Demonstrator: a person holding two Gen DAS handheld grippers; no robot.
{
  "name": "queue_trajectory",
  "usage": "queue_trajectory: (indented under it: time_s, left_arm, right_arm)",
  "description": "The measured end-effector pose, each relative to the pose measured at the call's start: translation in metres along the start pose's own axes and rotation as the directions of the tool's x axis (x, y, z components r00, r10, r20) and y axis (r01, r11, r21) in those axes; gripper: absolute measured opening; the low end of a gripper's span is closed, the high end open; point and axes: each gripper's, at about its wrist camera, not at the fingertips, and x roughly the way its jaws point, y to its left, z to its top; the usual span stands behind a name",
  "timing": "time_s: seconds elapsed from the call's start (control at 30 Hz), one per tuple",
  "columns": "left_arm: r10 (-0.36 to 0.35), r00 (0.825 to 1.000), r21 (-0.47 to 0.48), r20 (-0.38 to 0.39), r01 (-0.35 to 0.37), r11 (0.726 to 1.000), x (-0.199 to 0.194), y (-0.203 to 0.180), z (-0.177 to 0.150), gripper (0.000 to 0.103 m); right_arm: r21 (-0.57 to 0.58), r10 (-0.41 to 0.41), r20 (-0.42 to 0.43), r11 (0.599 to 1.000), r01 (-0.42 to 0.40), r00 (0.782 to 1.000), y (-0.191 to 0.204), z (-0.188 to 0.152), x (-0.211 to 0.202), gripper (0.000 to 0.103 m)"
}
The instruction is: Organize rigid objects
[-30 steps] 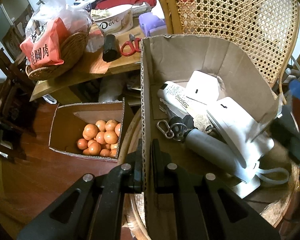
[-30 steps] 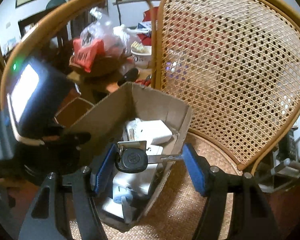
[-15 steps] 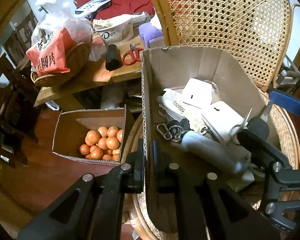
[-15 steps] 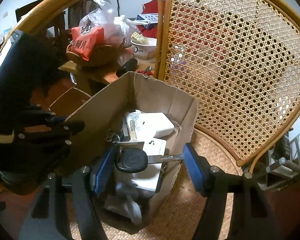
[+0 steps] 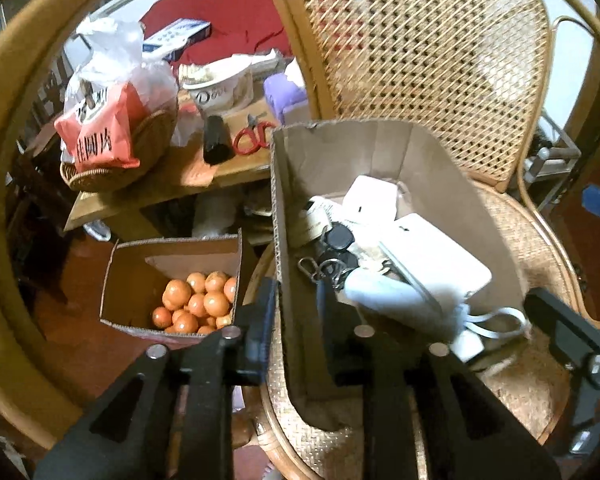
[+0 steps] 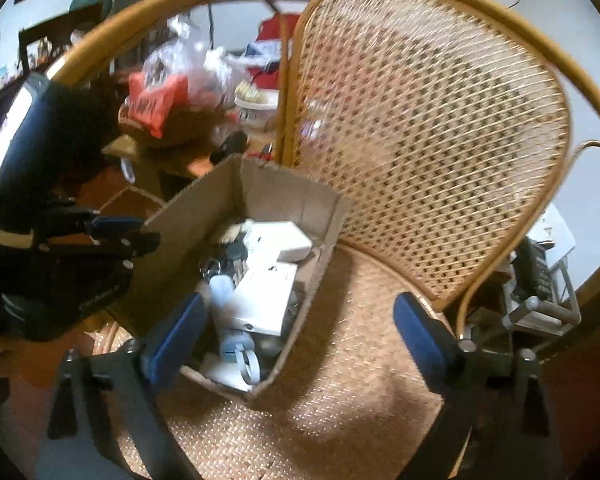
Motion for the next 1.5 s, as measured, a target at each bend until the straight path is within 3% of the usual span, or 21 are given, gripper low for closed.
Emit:
queue_trajectory:
  time_s: [0.07, 0.2, 0.27, 0.4, 0.9, 1.13, 1.5]
  left_arm:
    - [-0.001, 0.999, 0.016, 0.033, 0.001, 1.000, -0.012, -0.003, -0.003, 0.035]
    - [-0.004, 0.993, 0.051, 0.122, -0.003, 0.999, -0.037, -0.010, -0.009, 0.072]
    - [-0.015, 0.984, 0.066, 0.176, 0.003, 0.998, -0.052, -0.012, -0.012, 0.077]
    - [-0.036, 0.971, 0.064, 0.238, 0.022, 0.998, -0.073, -0.014, -0.021, 0.099]
    - [-0.050, 0.925, 0.025, 0.376, 0.044, 0.999, -0.114, -0.012, -0.067, 0.102]
    - [-0.040, 0.898, -0.003, 0.439, 0.046, 0.999, -0.125, -0.008, -0.088, 0.102]
    - [-0.023, 0.906, -0.012, 0.422, 0.031, 0.999, -0.121, -0.009, -0.089, 0.102]
  right_arm:
    - [0.024, -0.004, 0.040, 1.000, 0.003, 0.999, -0.004, -0.003, -0.016, 0.103]
    - [0.099, -0.008, 0.096, 0.995, -0.002, 0.995, -0.014, -0.014, -0.043, 0.103]
    - [0.125, -0.023, 0.114, 0.992, 0.009, 0.993, -0.017, -0.021, -0.052, 0.103]
    - [0.204, -0.046, 0.157, 0.979, 0.013, 0.987, -0.029, -0.039, -0.069, 0.103]
    - [0.314, -0.126, 0.250, 0.949, 0.042, 0.960, -0.038, -0.082, -0.106, 0.103]
    - [0.348, -0.143, 0.244, 0.936, 0.051, 0.959, -0.036, -0.098, -0.110, 0.103]
    - [0.368, -0.161, 0.226, 0.927, 0.068, 0.961, -0.044, -0.112, -0.114, 0.103]
